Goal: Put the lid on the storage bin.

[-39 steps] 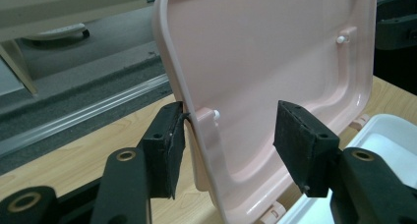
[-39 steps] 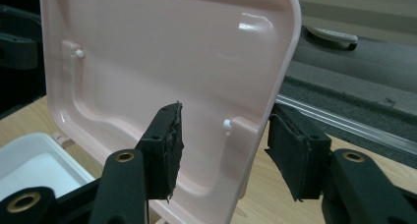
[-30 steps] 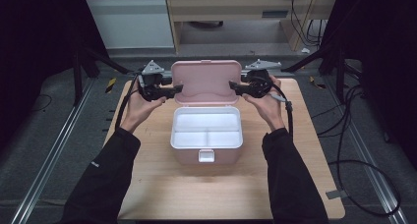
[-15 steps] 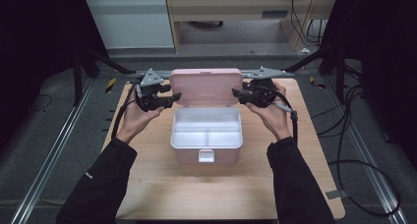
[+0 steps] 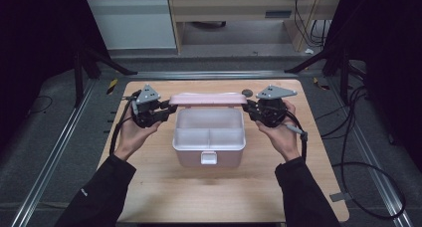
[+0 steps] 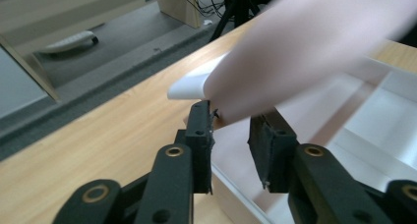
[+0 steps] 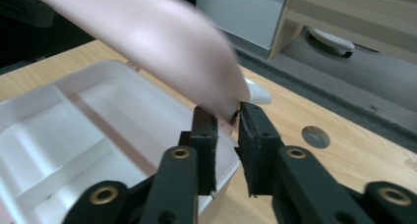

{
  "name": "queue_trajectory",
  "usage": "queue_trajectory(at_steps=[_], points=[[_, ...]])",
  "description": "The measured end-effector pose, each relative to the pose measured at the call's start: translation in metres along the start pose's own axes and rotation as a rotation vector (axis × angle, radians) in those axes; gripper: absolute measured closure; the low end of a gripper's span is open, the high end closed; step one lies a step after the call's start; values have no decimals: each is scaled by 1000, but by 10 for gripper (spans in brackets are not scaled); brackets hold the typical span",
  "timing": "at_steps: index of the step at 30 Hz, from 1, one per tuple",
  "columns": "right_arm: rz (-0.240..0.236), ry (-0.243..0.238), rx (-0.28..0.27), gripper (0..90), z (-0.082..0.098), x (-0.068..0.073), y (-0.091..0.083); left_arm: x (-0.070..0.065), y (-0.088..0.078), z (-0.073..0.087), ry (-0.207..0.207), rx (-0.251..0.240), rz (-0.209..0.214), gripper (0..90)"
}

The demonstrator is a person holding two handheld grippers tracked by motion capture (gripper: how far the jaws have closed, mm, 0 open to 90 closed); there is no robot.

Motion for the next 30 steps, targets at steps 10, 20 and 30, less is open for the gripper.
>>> queue_trajectory(at_steps=[10, 20, 30], points=[[-57, 5, 5, 736, 30, 23, -14, -15, -9, 32, -32, 40, 43, 690], [-56, 10, 61, 639, 63, 29, -17, -8, -20, 76, -64, 85, 13, 601], [-4, 45, 85, 496, 90, 19, -31, 20, -23, 133, -166, 148, -42, 548]])
Point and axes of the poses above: each handheld gripper's, and its own axes: y roughly forward along the jaws, z roughly out of its underside, x roughly to its left, the point moved 10 cm from there along y, roughly forward along the jaws, and after that the axes turned 8 degrees about -y, right-handed, at the moved point
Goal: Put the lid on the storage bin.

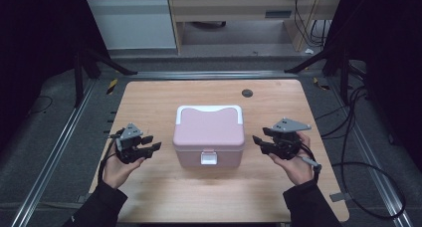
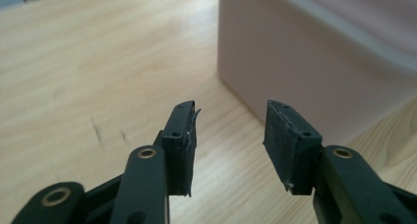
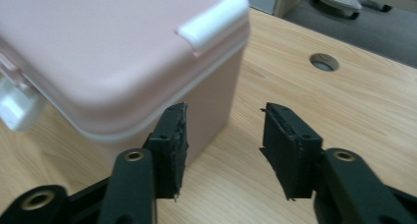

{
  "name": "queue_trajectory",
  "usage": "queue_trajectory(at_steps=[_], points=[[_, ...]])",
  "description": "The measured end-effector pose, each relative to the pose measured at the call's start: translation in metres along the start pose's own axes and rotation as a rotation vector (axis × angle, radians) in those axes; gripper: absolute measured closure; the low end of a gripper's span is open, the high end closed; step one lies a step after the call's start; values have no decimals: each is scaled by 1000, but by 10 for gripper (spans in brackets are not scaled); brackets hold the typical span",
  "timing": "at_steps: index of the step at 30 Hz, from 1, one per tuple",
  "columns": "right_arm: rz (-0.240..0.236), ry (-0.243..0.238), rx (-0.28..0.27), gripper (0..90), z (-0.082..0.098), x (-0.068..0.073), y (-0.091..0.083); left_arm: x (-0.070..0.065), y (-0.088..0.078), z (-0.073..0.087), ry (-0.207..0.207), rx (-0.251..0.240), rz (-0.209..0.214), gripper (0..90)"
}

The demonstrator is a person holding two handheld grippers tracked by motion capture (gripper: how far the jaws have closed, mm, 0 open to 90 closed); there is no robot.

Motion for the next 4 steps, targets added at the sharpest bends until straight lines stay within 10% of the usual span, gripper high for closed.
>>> queue_trajectory(at_steps=[4], points=[[21, 49, 31, 400, 20, -9, -1, 16, 4, 17, -24, 37, -30, 526]])
Point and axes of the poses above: each handheld gripper's, and its own axes: y roughly forward along the jaws, z roughly out of its underside, x roughly to its left, the point moved 10 cm from there along y, roughly forward along the jaws, and after that the axes turned 8 degrees about -y, right-handed, at the moved point
